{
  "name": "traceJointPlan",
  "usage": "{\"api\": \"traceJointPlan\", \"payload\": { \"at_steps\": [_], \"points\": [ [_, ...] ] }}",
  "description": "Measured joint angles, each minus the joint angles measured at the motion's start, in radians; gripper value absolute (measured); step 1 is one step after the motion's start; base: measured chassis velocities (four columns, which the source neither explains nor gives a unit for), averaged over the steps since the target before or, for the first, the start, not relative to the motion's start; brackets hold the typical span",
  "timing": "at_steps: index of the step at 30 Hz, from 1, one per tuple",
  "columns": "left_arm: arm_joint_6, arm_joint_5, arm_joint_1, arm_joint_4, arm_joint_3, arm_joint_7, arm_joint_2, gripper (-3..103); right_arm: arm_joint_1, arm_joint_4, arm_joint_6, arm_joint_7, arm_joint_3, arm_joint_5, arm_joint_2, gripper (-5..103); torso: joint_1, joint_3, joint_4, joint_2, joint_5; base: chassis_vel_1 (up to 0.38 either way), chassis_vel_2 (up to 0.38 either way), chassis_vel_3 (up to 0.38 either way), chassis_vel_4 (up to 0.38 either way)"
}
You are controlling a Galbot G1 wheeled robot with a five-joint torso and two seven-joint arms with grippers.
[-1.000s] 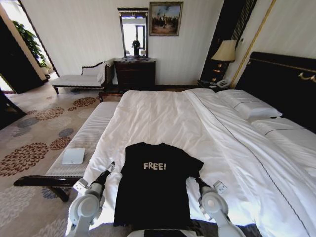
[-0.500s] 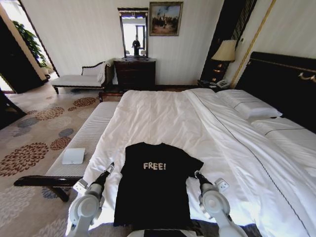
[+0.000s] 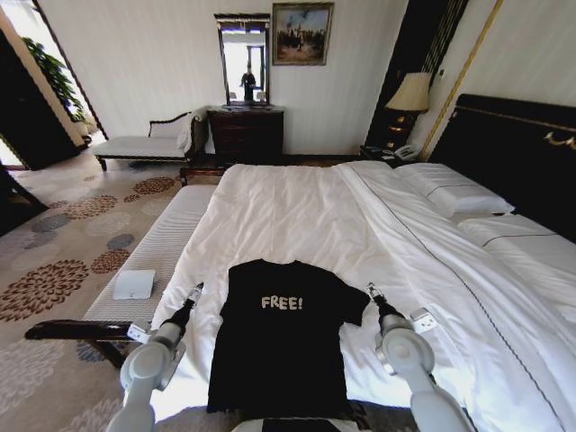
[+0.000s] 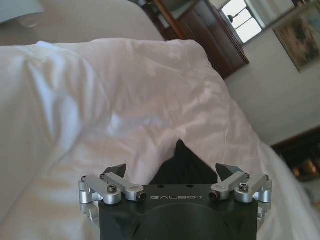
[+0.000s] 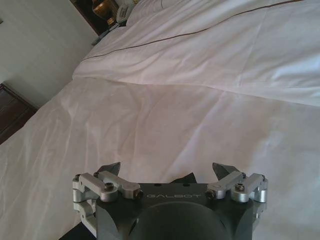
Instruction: Fold the clothes on the bed.
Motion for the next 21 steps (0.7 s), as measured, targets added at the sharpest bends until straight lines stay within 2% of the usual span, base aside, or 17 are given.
{"api": "traceJointPlan", "payload": {
  "at_steps": [1,2,3,5,6,7,9,10,12,13,14,15,17,18,21],
  "points": [
    [-0.017,0.183,0.019,0.007,0.049,0.069,-0.004,100,0.001,-0.011,-0.001,0.001,0.0,0.003,0.001,100,0.0,0.0,0.0,0.0,0.0002,0.0,0.0,0.0,0.0],
    [-0.035,0.293,0.031,0.014,0.08,0.109,-0.004,100,0.001,-0.018,-0.003,0.001,0.0,0.003,0.002,100,0.0,0.0,-0.0003,0.0,0.0001,0.0,0.0,0.0,0.0],
    [-0.035,0.293,0.031,0.014,0.08,0.109,-0.004,100,0.001,-0.018,-0.003,0.001,0.0,0.003,0.002,100,0.0,0.0,-0.0003,0.0,0.0001,0.0,0.0,0.0,0.0],
    [-0.077,0.441,0.053,0.021,0.122,0.161,0.003,100,0.001,-0.027,-0.009,0.003,-0.001,0.003,0.008,100,0.0,0.0,-0.0003,0.0,0.0002,0.0,0.0,0.0,0.0],
    [-0.077,0.441,0.053,0.021,0.122,0.161,0.003,100,0.001,-0.027,-0.009,0.003,-0.001,0.003,0.008,100,0.0,0.0,-0.0003,0.0,0.0002,0.0,0.0,0.0,0.0],
    [-0.1,0.501,0.063,0.026,0.134,0.18,0.009,100,0.001,-0.031,-0.01,0.004,-0.002,0.004,0.01,100,0.0,0.0,-0.0003,0.0,0.0002,0.0,0.0,0.0,0.0],
    [-0.132,0.557,0.081,0.033,0.145,0.194,0.019,100,0.001,-0.037,-0.012,0.005,-0.002,0.004,0.012,100,0.0,0.0,-0.0001,0.0,0.0002,0.0,0.0,0.0,0.0],
    [-0.138,0.515,0.085,0.031,0.146,0.18,0.02,100,0.001,-0.041,-0.013,0.005,-0.002,0.004,0.013,100,0.0,0.0,0.0,0.0,0.0001,0.0,0.0,0.0,0.0],
    [-0.125,0.34,0.074,0.014,0.139,0.104,0.01,100,0.0,-0.044,-0.014,0.006,-0.003,0.004,0.013,100,0.0,0.0,0.0,0.0,0.0,0.0,0.0,0.0,0.0],
    [-0.125,0.34,0.074,0.014,0.139,0.104,0.01,100,0.0,-0.044,-0.014,0.006,-0.003,0.004,0.013,100,0.0,0.0,0.0,0.0,0.0,0.0,0.0,0.0,0.0],
    [-0.112,0.243,0.061,0.004,0.132,0.049,0.004,100,0.0,-0.046,-0.014,0.006,-0.005,0.004,0.014,100,0.0,0.0,0.0,0.0,0.0001,0.0,0.0,0.0,0.0],
    [-0.088,0.074,0.036,-0.007,0.116,-0.04,-0.008,100,0.0,-0.047,-0.016,0.007,-0.007,0.003,0.016,100,0.0,0.0,-0.0002,0.0,0.0002,0.0,0.0,0.0,0.0],
    [-0.055,-0.12,0.002,-0.009,0.095,-0.127,-0.021,100,0.001,-0.047,-0.019,0.01,-0.012,0.001,0.02,100,0.0,0.0,-0.0002,0.0,0.0001,0.0,0.0,0.0,0.0],
    [-0.055,-0.12,0.002,-0.009,0.095,-0.127,-0.021,100,0.001,-0.047,-0.019,0.01,-0.012,0.001,0.02,100,0.0,0.0,-0.0002,0.0,0.0001,0.0,0.0,0.0,0.0],
    [-0.028,-0.224,-0.027,0.007,0.087,-0.165,-0.035,100,-0.002,-0.047,-0.023,0.014,-0.018,-0.004,0.025,100,0.0,0.0,-0.0002,0.0,0.0001,0.0,0.0,0.0,0.0]
  ]
}}
